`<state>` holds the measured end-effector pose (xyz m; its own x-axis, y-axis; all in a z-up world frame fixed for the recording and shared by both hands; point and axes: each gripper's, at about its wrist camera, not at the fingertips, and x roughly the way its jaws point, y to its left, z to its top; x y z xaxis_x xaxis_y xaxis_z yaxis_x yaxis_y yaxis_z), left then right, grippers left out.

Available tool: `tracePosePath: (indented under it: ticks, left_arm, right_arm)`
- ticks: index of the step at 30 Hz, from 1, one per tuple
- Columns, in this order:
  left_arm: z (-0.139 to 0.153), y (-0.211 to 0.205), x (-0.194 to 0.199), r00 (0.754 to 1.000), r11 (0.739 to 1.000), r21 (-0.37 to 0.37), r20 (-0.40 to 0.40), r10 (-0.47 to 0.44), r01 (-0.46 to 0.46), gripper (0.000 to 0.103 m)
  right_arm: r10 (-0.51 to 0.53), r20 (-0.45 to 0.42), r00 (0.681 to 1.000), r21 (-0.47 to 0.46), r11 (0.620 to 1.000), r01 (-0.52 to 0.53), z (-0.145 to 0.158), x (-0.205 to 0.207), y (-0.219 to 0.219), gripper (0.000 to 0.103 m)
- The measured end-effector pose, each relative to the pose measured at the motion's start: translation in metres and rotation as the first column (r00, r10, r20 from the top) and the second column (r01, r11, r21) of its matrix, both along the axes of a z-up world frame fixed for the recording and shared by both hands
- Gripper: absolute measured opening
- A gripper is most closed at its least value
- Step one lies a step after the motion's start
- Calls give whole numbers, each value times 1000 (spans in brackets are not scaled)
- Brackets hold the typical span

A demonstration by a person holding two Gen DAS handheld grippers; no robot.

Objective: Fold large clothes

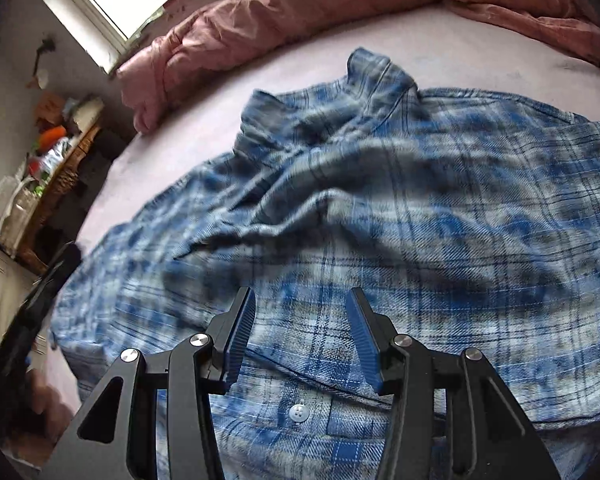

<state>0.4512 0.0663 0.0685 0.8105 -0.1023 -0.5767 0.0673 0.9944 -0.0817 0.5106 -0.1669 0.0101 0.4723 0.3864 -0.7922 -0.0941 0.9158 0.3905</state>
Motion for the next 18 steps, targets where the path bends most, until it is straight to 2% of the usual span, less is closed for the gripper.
tracePosePath:
  ticks: [4,7,10,11,12,15,18]
  left_arm:
    - [-5,17,-32,1000,998,59,11,18,-18,8]
    - [-9,37,-49,999,997,61,-5,42,-41,12]
    - [-10,62,-57,995,990,99,-1,101,-100,22]
    - [-8,72,-59,992,987,98,17,128,-129,29]
    - [-6,85,-57,987,983,86,17,159,-160,35]
    - [-7,123,-52,978,978,-24,-30,207,-208,38]
    - [-14,150,-50,974,970,-98,-74,216,-222,43]
  right_arm:
    - [42,-10,999,-188,981,-43,-11,-2,23,51]
    - [52,-8,999,-260,964,-53,-11,-4,32,52]
    - [111,-12,994,-369,923,-107,-13,-10,47,53]
    - [131,-15,991,-387,913,-127,-12,-13,49,53]
    - [133,-27,991,-374,918,-133,-9,-13,46,53]
    - [59,-12,998,-307,950,-59,1,-12,28,53]
    - [-31,37,999,-328,944,41,12,-13,13,55]
